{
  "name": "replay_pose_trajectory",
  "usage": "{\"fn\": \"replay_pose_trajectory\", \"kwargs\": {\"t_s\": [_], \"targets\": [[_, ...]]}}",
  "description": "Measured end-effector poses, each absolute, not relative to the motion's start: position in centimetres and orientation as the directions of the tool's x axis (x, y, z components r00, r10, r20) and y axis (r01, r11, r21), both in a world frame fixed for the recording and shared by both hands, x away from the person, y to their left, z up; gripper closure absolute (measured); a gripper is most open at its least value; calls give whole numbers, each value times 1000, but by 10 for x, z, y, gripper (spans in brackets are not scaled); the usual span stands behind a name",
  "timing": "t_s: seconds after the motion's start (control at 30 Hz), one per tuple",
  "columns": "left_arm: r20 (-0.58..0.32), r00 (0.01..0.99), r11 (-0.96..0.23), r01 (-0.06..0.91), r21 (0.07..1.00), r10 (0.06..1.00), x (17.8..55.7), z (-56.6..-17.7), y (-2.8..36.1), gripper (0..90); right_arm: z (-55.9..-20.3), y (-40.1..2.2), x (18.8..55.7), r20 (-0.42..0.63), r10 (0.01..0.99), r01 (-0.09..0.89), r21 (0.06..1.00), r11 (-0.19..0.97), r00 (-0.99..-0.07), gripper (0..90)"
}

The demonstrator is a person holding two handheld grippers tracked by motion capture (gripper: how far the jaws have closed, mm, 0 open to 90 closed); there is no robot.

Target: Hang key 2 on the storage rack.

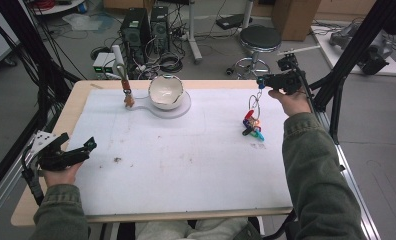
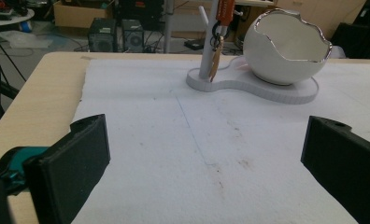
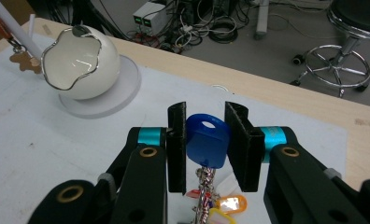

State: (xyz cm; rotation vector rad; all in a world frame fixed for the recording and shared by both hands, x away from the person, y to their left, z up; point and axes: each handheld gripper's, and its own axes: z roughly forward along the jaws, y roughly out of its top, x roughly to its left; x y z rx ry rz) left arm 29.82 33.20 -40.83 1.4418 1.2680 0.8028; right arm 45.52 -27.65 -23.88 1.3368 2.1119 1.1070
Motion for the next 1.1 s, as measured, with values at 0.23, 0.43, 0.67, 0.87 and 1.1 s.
{"fn": "replay_pose_trajectory", "kwargs": {"t_s": [0.23,0.43,0.67,0.87,1.1], "targets": [[-133,226,63,293,954,965,298,-408,332,18,-224,-271,450,79,870,537,813,227,-487,706],[-133,226,63,292,954,965,298,-408,332,17,-213,-263,446,86,854,520,823,229,-512,706],[-133,226,63,292,954,965,298,-408,332,18,-205,-254,442,103,836,508,832,225,-539,705],[-134,226,64,292,954,965,298,-408,332,17,-201,-244,439,103,815,492,837,239,-570,705],[-134,226,64,292,954,965,298,-408,332,17,-191,-229,432,102,786,467,847,253,-610,705]]}}
